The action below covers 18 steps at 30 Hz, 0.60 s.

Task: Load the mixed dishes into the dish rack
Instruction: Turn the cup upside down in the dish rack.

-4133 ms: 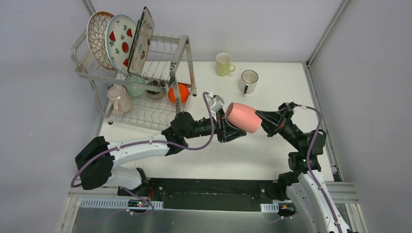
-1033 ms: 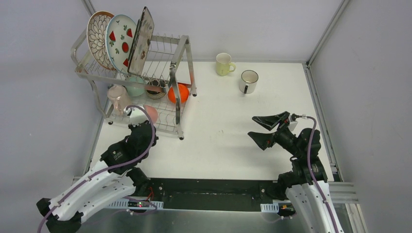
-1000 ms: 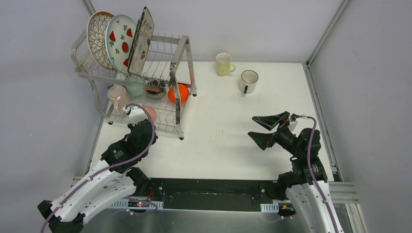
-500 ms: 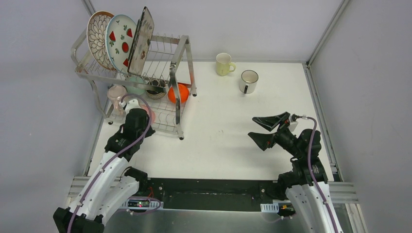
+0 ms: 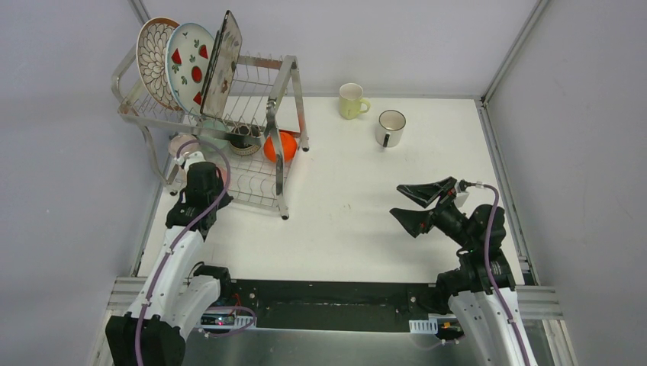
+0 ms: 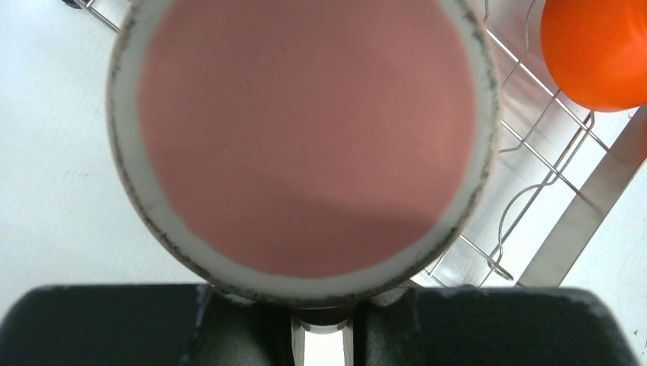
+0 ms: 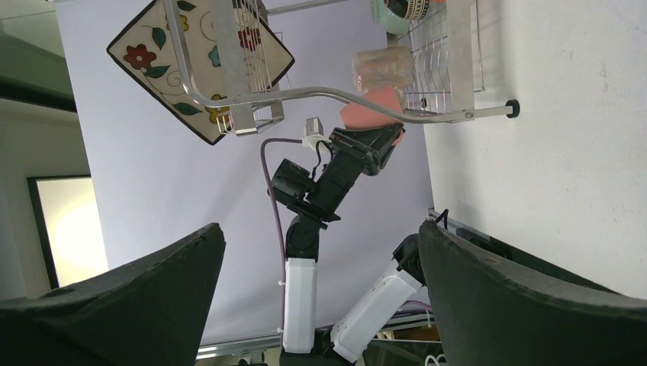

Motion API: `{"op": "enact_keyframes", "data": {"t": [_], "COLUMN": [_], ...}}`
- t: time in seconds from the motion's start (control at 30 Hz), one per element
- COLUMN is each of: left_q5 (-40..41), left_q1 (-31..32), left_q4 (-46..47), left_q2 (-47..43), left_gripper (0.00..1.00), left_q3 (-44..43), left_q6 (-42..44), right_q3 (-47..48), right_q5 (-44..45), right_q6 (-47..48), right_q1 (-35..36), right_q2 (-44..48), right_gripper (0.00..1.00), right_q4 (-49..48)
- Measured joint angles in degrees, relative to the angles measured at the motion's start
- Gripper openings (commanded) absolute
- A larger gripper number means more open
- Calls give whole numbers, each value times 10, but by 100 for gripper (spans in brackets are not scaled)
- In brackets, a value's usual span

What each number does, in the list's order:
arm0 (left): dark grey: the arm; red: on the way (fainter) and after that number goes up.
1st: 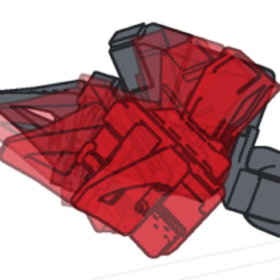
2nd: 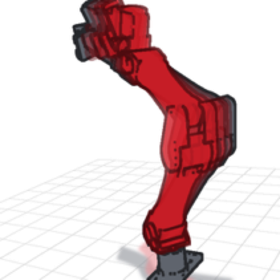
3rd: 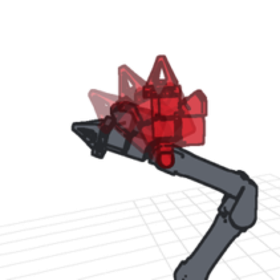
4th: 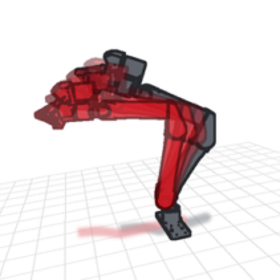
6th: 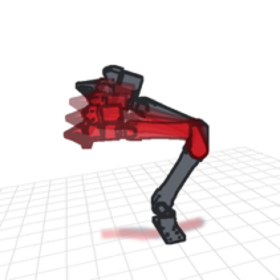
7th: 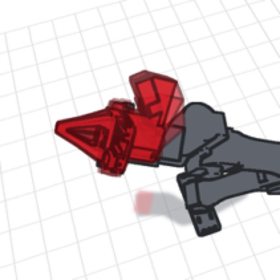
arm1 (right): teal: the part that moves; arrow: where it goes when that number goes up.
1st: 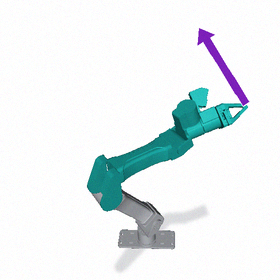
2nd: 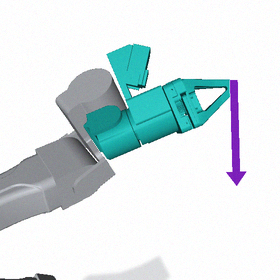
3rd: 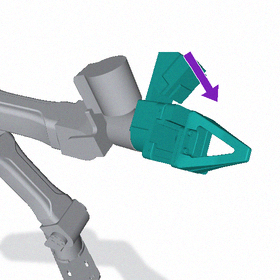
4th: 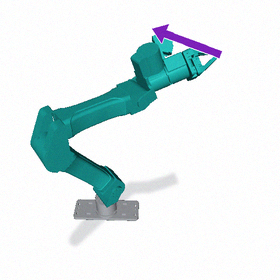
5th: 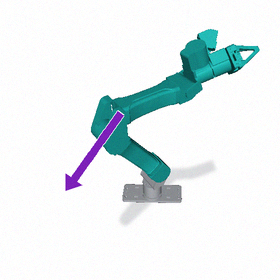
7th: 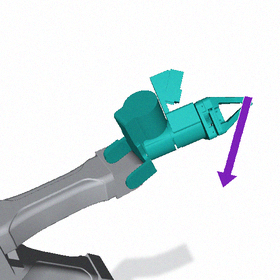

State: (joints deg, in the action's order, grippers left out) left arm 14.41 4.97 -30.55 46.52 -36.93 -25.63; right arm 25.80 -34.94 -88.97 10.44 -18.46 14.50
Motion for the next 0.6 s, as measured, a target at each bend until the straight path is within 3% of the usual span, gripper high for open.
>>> {"op": "enact_keyframes", "data": {"t": [0.6], "left_q5": [-57], "left_q1": [-25], "left_q4": [136], "left_q2": [112], "left_gripper": [0], "left_q3": [23], "left_q6": [91], "right_q3": [19], "right_q5": [2], "right_q6": [11], "right_q1": [0], "right_q2": [1], "right_gripper": [100], "right_q4": [17]}}
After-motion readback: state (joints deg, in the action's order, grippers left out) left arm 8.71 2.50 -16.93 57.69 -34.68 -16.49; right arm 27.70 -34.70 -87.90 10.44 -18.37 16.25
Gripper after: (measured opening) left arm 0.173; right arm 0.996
